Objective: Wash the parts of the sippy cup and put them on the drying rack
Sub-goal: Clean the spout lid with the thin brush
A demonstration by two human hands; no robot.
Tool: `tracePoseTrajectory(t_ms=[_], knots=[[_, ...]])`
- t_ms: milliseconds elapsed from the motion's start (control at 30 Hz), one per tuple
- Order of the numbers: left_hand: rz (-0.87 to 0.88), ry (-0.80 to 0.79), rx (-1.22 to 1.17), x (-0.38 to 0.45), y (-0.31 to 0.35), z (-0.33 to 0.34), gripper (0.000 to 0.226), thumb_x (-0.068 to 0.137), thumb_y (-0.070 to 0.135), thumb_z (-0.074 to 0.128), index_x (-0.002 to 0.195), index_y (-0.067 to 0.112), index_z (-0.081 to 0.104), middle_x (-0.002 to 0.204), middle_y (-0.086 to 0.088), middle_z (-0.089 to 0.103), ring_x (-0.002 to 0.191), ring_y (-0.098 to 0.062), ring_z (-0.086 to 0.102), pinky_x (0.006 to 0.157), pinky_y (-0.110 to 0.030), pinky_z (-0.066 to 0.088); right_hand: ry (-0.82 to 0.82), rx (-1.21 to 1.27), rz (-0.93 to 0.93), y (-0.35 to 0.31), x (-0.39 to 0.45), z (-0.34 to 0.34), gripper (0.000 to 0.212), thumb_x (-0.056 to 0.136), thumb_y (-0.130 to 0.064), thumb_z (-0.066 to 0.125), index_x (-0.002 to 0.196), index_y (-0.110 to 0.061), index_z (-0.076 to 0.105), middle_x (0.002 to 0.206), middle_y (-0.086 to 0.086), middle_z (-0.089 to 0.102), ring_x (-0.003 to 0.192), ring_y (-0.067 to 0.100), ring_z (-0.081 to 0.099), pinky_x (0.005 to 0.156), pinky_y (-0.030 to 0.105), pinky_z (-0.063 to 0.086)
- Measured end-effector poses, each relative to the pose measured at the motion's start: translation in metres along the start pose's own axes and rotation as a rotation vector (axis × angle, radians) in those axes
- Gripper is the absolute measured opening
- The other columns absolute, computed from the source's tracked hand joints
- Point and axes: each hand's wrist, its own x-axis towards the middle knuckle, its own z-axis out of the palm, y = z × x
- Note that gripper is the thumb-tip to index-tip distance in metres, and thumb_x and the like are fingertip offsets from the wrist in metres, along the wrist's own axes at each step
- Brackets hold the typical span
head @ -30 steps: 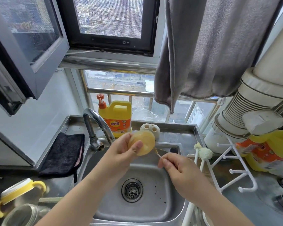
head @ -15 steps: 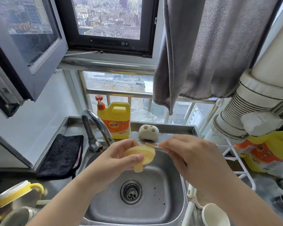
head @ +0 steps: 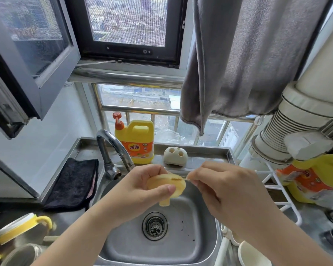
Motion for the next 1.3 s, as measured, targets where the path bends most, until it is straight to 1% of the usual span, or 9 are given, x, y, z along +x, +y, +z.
tracePoseTrajectory(t_ms=[100, 200, 400, 633, 800, 967, 1100, 1167, 1300], knots=[[0.011, -0.017, 0.121, 0.003, -0.002, 0.005, 0.032, 0.069, 0.046, 0.068, 0.084, 0.018, 0.067, 0.074, -0.009, 0.062, 0.066, -0.010, 0.055, 0.062, -0.024, 0.044, -0.016, -0.077, -0.044, -0.007, 0.001, 0.004, 0.007, 0.070, -0.018, 0.063, 0.066, -0.023, 0.061, 0.059, -0.008, 0.055, 0.048, 0.019, 0.053, 0.036, 0.024, 0.038], [0.034, -0.011, 0.192, 0.005, -0.004, 0.010, 0.034, 0.071, 0.049, 0.065, 0.082, 0.017, 0.066, 0.068, 0.006, 0.058, 0.062, -0.006, 0.051, 0.058, -0.018, 0.040, -0.049, -0.145, -0.056, -0.013, 0.003, 0.011, 0.028, 0.048, -0.012, 0.079, 0.059, -0.020, 0.055, 0.054, -0.006, 0.050, 0.041, 0.019, 0.047, 0.036, 0.019, 0.028], [0.065, -0.017, 0.205, 0.001, -0.006, -0.004, 0.043, 0.074, 0.054, 0.064, 0.094, 0.016, 0.068, 0.086, -0.012, 0.068, 0.073, -0.026, 0.061, 0.066, -0.030, 0.046, -0.075, -0.154, -0.151, 0.005, -0.004, 0.013, 0.020, 0.054, -0.008, 0.069, 0.062, -0.018, 0.055, 0.057, -0.006, 0.047, 0.046, 0.019, 0.047, 0.038, 0.023, 0.031], [0.090, -0.062, 0.425, 0.003, -0.008, 0.003, 0.036, 0.076, 0.058, 0.057, 0.077, 0.022, 0.058, 0.067, 0.015, 0.056, 0.061, -0.001, 0.048, 0.055, -0.019, 0.036, -0.115, -0.207, -0.225, -0.006, 0.008, 0.012, 0.038, 0.033, -0.010, 0.080, 0.054, -0.020, 0.051, 0.051, -0.006, 0.047, 0.039, 0.018, 0.047, 0.038, 0.018, 0.020], [0.075, -0.023, 0.313, 0.000, -0.003, -0.008, 0.042, 0.075, 0.058, 0.058, 0.085, 0.018, 0.064, 0.071, -0.002, 0.063, 0.063, -0.009, 0.054, 0.058, -0.025, 0.038, -0.148, -0.179, -0.148, 0.010, -0.001, 0.008, 0.034, 0.043, -0.004, 0.080, 0.057, -0.019, 0.053, 0.053, -0.006, 0.050, 0.039, 0.020, 0.046, 0.036, 0.019, 0.027], [0.075, 0.006, 0.367, 0.001, -0.005, -0.005, 0.039, 0.075, 0.060, 0.056, 0.079, 0.022, 0.061, 0.066, 0.009, 0.058, 0.060, -0.004, 0.049, 0.055, -0.020, 0.036, -0.131, -0.187, -0.131, 0.005, 0.005, 0.006, 0.030, 0.046, -0.007, 0.079, 0.056, -0.019, 0.054, 0.052, -0.005, 0.048, 0.038, 0.021, 0.043, 0.040, 0.018, 0.019], [0.060, 0.006, 0.286, 0.000, -0.004, -0.010, 0.041, 0.074, 0.058, 0.059, 0.080, 0.018, 0.063, 0.069, 0.001, 0.059, 0.064, -0.011, 0.051, 0.060, -0.027, 0.037, -0.113, -0.018, -0.116, 0.007, 0.007, 0.004, 0.008, 0.068, -0.012, 0.060, 0.065, -0.020, 0.060, 0.059, -0.008, 0.053, 0.046, 0.019, 0.049, 0.038, 0.020, 0.029], [0.046, -0.031, 0.146, -0.001, -0.002, -0.010, 0.037, 0.076, 0.052, 0.063, 0.084, 0.016, 0.064, 0.073, -0.003, 0.060, 0.068, -0.014, 0.053, 0.064, -0.029, 0.038, -0.108, 0.156, -0.079, 0.012, 0.006, 0.005, 0.014, 0.078, -0.018, 0.052, 0.073, -0.022, 0.064, 0.066, -0.011, 0.058, 0.052, 0.014, 0.051, 0.041, 0.024, 0.039], [0.056, -0.078, 0.084, -0.002, -0.004, -0.006, 0.046, 0.074, 0.061, 0.067, 0.089, 0.017, 0.065, 0.084, -0.019, 0.062, 0.075, -0.015, 0.054, 0.069, -0.031, 0.040, -0.133, 0.158, -0.098, 0.008, 0.012, 0.006, 0.019, 0.080, -0.022, 0.048, 0.073, -0.024, 0.065, 0.066, -0.013, 0.059, 0.053, 0.010, 0.050, 0.042, 0.020, 0.037]])
